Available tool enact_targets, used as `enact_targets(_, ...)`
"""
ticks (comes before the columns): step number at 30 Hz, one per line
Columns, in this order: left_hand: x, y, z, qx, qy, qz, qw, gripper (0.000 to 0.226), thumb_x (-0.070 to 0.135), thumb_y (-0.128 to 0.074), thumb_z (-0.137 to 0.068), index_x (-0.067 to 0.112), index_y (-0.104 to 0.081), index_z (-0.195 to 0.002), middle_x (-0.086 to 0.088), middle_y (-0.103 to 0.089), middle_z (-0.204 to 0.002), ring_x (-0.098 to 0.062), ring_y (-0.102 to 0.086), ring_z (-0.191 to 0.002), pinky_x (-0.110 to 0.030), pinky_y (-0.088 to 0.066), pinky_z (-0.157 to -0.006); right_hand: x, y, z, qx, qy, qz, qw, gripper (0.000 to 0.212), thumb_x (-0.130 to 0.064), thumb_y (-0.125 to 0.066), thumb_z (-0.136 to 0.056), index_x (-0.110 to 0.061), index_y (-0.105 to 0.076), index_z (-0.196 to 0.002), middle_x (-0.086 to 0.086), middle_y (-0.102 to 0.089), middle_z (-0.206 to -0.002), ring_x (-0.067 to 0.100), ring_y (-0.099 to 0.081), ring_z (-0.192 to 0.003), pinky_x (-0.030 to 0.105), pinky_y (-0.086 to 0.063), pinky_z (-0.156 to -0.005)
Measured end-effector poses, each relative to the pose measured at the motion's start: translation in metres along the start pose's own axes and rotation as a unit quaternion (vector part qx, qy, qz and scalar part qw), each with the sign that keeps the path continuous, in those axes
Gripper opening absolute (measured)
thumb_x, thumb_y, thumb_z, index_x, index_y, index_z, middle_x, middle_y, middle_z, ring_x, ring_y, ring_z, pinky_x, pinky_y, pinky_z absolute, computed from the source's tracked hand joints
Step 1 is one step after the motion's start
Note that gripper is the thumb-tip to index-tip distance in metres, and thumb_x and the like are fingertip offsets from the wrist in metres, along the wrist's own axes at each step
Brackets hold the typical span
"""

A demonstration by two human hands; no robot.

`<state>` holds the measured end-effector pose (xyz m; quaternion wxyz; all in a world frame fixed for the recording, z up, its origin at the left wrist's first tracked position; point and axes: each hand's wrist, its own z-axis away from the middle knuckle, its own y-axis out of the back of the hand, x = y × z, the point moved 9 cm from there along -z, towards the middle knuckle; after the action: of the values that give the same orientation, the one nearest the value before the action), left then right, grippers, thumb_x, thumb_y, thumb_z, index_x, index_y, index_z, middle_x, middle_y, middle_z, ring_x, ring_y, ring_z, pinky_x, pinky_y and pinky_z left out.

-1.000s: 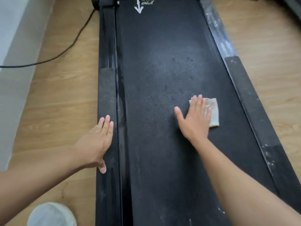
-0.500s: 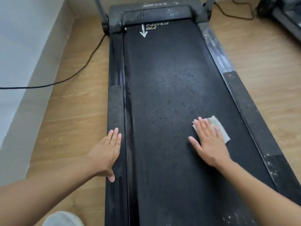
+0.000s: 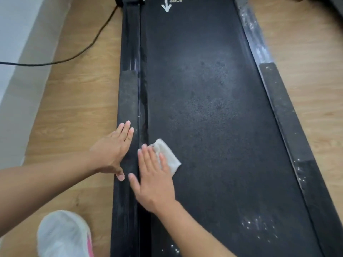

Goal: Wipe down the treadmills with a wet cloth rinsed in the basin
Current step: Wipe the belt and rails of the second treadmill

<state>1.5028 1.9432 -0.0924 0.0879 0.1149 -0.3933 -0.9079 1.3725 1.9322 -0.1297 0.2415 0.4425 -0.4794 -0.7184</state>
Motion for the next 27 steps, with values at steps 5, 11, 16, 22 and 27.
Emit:
enact_targets(5, 0.002, -0.001, -0.004, -0.019, 0.002, -0.018, 1.0, 0.165, 0.078, -0.08, -0.061, -0.003, 0.036, -0.145, -0.028, 0.04, -0.156, -0.039, 0.024, -0.154, -0.038, -0.002, -0.128, 0.102, 0.045, 0.013, 0.003, 0.067, 0.055, 0.996, 0.068, -0.057, -0.026, -0.109, -0.027, -0.015, -0.169, -0.01, -0.005, -0.177, 0.008, 0.008, -0.162, 0.046, -0.006, -0.132)
enact_targets(11, 0.0, -0.002, -0.003, -0.03, -0.001, -0.011, 0.999, 0.163, 0.08, -0.078, -0.062, -0.002, 0.037, -0.144, -0.027, 0.042, -0.155, -0.037, 0.026, -0.154, -0.037, -0.007, -0.129, 0.344, 0.136, 0.07, 0.065, -0.241, 0.043, 0.967, 0.087, -0.074, -0.015, -0.1, -0.018, -0.02, -0.167, 0.003, -0.014, -0.176, 0.016, -0.003, -0.163, 0.044, -0.006, -0.132)
enact_targets(16, 0.001, -0.001, 0.0, -0.037, -0.003, -0.004, 0.999, 0.163, 0.077, -0.08, -0.063, -0.002, 0.037, -0.145, -0.026, 0.043, -0.154, -0.036, 0.029, -0.151, -0.04, -0.01, -0.13, 0.267, 0.102, 0.062, 0.121, -0.394, -0.036, 0.91, 0.103, -0.078, -0.012, -0.092, -0.01, -0.002, -0.169, 0.009, 0.004, -0.177, 0.021, 0.01, -0.163, 0.054, 0.003, -0.131)
enact_targets(22, 0.005, 0.001, -0.002, -0.047, 0.011, -0.026, 0.998, 0.164, 0.075, -0.082, -0.064, -0.007, 0.03, -0.151, -0.03, 0.039, -0.157, -0.041, 0.026, -0.153, -0.041, -0.004, -0.128, 0.01, -0.001, 0.027, 0.025, -0.063, -0.023, 0.997, 0.076, -0.056, -0.024, -0.108, -0.012, -0.008, -0.169, 0.004, 0.007, -0.177, 0.016, 0.016, -0.162, 0.048, -0.001, -0.132)
enact_targets(27, 0.003, -0.004, -0.004, -0.062, 0.021, -0.041, 0.997, 0.165, 0.08, -0.078, -0.062, -0.005, 0.039, -0.142, -0.032, 0.041, -0.154, -0.042, 0.027, -0.153, -0.044, -0.013, -0.13, 0.071, 0.021, 0.041, -0.002, 0.062, 0.034, 0.997, 0.069, -0.056, -0.029, -0.11, -0.024, -0.015, -0.169, -0.007, -0.004, -0.177, 0.009, 0.008, -0.162, 0.045, -0.007, -0.132)
